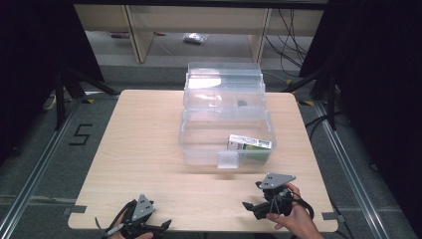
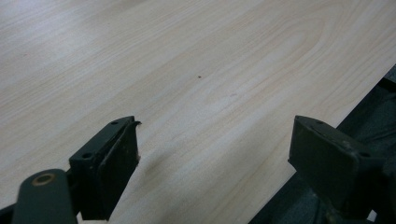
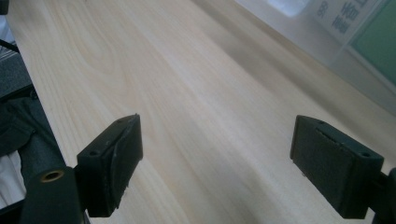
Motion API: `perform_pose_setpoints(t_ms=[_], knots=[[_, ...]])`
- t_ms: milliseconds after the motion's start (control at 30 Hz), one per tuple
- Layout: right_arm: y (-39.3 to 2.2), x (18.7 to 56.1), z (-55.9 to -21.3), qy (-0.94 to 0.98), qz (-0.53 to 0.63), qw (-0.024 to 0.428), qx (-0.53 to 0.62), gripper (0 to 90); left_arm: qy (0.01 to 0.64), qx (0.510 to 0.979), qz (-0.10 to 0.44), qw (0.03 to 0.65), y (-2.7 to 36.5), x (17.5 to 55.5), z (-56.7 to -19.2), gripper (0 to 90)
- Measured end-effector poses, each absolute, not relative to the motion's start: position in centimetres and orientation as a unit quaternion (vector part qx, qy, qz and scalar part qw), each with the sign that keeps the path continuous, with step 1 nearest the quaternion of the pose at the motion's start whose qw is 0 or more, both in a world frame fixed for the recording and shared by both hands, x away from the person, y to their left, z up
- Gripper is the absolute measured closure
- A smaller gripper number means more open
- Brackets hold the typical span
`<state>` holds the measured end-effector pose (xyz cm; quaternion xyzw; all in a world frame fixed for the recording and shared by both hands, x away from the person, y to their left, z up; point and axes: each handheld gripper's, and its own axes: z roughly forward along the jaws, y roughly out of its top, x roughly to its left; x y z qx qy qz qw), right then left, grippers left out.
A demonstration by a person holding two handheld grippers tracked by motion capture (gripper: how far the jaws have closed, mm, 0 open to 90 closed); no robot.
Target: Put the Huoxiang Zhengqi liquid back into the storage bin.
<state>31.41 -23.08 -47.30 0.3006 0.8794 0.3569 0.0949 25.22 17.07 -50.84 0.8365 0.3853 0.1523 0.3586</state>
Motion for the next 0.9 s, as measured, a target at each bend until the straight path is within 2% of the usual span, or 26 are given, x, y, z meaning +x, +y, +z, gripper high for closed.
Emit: perform_pose_setpoints(t_ms=[200,267,333,500,533,667,900], knots=[[-23.2,30.6,-48.0,0.868,0.364,0.109,0.320,17.6,0.384,0.836,0.153,0.360,17.1,25.2,-50.9,15.2],[-23.3,30.2,-48.1,0.866,0.357,0.095,0.336,17.4,0.384,0.836,0.152,0.360,17.1,25.3,-50.9,15.2],[-23.5,30.2,-48.7,0.866,0.359,0.109,0.330,17.4,0.386,0.834,0.150,0.364,17.0,25.2,-50.8,15.2],[-23.6,29.4,-49.4,0.867,0.338,0.086,0.354,17.0,0.378,0.842,0.149,0.355,17.2,25.2,-50.7,15.2],[-23.7,29.6,-49.7,0.869,0.346,0.101,0.338,16.9,0.378,0.841,0.149,0.356,17.2,25.2,-50.7,15.2],[-23.9,29.4,-49.6,0.871,0.332,0.087,0.350,17.0,0.378,0.841,0.149,0.356,17.1,25.2,-50.7,15.2],[-24.0,29.5,-49.7,0.866,0.341,0.103,0.351,17.1,0.377,0.841,0.149,0.358,17.1,25.2,-50.8,15.2]])
